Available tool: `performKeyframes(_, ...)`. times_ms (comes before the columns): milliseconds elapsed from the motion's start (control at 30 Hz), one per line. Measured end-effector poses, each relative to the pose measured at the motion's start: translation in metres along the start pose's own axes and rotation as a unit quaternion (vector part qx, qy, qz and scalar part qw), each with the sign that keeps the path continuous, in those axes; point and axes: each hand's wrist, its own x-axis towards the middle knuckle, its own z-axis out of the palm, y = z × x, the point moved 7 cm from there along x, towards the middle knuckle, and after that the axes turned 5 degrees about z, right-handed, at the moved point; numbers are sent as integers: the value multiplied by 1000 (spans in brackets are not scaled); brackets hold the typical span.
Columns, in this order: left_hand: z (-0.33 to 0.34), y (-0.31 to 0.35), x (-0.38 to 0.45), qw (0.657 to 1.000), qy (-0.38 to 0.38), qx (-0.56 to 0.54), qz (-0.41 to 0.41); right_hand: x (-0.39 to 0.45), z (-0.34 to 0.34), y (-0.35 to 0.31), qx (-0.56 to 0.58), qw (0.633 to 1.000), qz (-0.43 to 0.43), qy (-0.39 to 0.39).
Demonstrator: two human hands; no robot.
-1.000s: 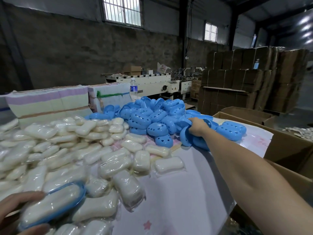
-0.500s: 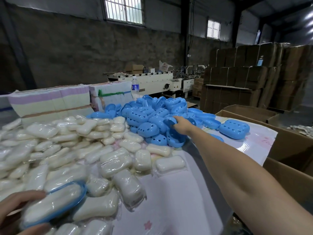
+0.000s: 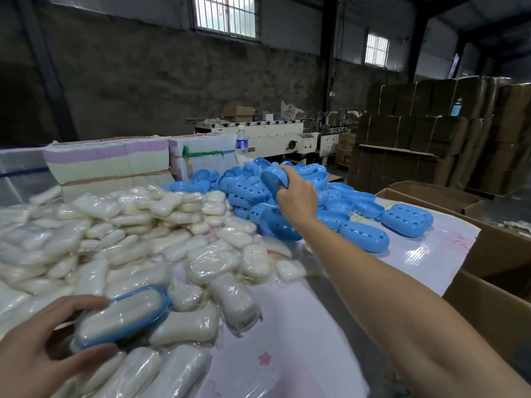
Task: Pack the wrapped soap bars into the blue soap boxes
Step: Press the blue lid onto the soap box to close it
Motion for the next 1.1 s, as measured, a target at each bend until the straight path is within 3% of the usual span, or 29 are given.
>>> performKeyframes(133, -12, 59, 4, 998, 27, -38, -34, -42, 1, -64, 76, 992, -101, -25)
performKeyframes(233, -18, 99, 6, 996, 39, -74, -24, -83, 18, -106, 141, 974, -141, -105)
performKeyframes(367, -23, 120, 4, 986, 63, -154, -32, -142, 44, -159, 111, 943, -227, -218)
performKeyframes(500, -25, 119, 4, 975, 83, -196, -65, -187, 62, -178, 54, 912, -313, -258)
performKeyframes(700, -26, 119, 6, 975, 67, -202, -67, -213, 80, -172, 64, 810, -361, -458)
performKeyframes(867, -28, 123, 4, 980, 55, -177, -68, -213, 80, -169, 88, 795, -367, -475)
performKeyframes(1100, -31, 130, 3, 985, 63, -154, -48, -213, 75, -169, 160, 807, -359, -440)
